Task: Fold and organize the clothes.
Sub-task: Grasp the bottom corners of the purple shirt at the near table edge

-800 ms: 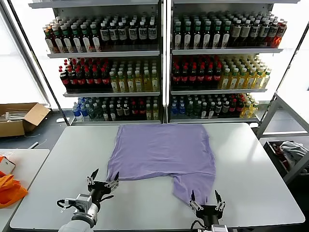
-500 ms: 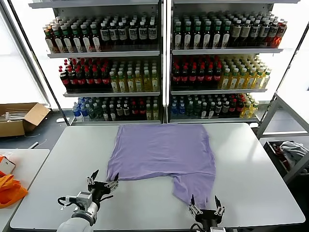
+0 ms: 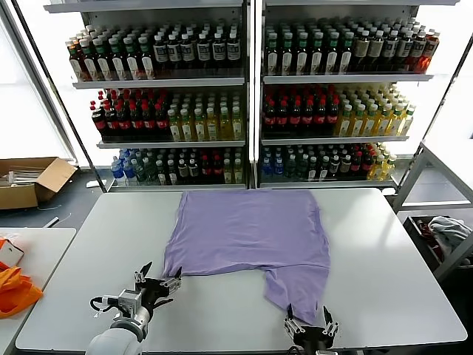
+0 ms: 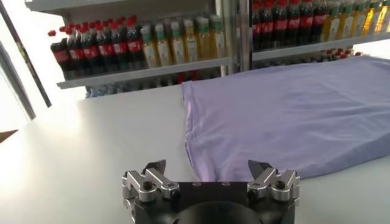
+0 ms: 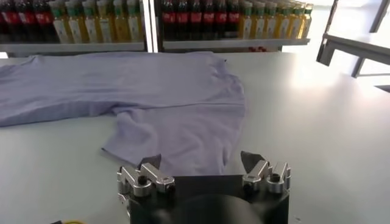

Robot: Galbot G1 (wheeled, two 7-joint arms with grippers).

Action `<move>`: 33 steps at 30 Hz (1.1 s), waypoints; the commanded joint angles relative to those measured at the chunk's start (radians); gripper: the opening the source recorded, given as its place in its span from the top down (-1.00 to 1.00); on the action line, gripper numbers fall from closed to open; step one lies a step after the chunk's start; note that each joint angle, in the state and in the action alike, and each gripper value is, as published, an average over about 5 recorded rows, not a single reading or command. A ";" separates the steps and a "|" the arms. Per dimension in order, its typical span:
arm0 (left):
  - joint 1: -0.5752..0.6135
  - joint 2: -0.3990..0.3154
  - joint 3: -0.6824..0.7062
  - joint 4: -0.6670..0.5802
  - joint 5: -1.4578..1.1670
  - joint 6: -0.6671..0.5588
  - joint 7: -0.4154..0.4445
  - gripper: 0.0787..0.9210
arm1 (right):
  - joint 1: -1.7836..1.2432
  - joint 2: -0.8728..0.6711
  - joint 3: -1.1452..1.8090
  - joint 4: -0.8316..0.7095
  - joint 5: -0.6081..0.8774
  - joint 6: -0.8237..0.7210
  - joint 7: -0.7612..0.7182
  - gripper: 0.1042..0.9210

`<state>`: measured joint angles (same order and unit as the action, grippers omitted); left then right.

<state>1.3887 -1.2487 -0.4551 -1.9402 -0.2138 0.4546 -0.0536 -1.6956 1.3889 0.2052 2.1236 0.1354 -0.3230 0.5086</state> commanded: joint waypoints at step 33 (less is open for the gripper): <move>0.033 -0.028 0.057 0.000 -0.050 0.008 -0.005 0.95 | -0.005 -0.009 0.004 -0.015 -0.115 0.103 -0.063 0.98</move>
<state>1.4217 -1.2623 -0.4143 -1.9373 -0.2661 0.4706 -0.0580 -1.6972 1.3782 0.2104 2.0979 0.0725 -0.2550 0.4776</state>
